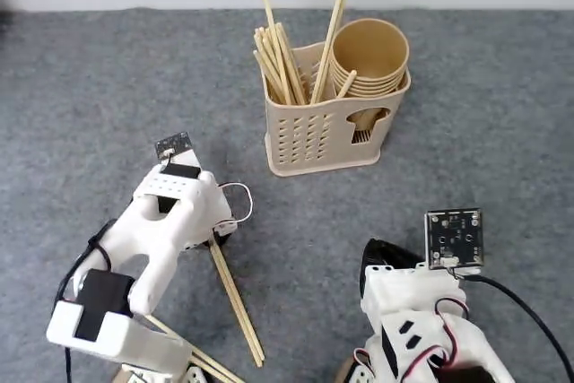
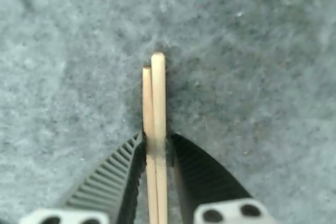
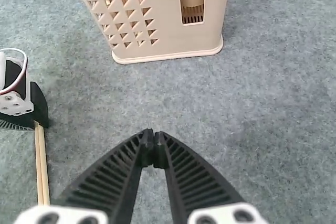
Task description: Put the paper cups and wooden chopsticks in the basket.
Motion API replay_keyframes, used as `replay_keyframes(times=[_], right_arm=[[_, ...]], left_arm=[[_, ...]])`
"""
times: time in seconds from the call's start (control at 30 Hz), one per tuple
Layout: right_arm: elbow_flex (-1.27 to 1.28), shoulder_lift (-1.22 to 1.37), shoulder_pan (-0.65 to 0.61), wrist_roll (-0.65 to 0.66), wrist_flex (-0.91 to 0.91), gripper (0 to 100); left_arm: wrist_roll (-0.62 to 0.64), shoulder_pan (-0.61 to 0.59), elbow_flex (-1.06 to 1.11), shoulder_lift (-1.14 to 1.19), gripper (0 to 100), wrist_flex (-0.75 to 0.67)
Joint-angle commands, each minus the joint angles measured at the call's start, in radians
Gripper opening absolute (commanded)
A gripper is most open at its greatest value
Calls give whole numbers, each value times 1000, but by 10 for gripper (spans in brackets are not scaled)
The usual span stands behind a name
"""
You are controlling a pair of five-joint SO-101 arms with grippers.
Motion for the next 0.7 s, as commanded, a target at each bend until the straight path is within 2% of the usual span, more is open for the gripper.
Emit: replay_keyframes(times=[0.0,0.3,0.47,0.67], right_arm=[[-8,27,12,2,-19,8],[-8,27,12,2,-19,8],[-8,27,12,2,-19,8],[-8,27,12,2,-19,8]], left_arm=[[5,-17,-50,-15,12,40],[5,-21,-263,-390,12,262],[3,-26,-374,-551,12,287],[0,-20,-553,-641,12,281]])
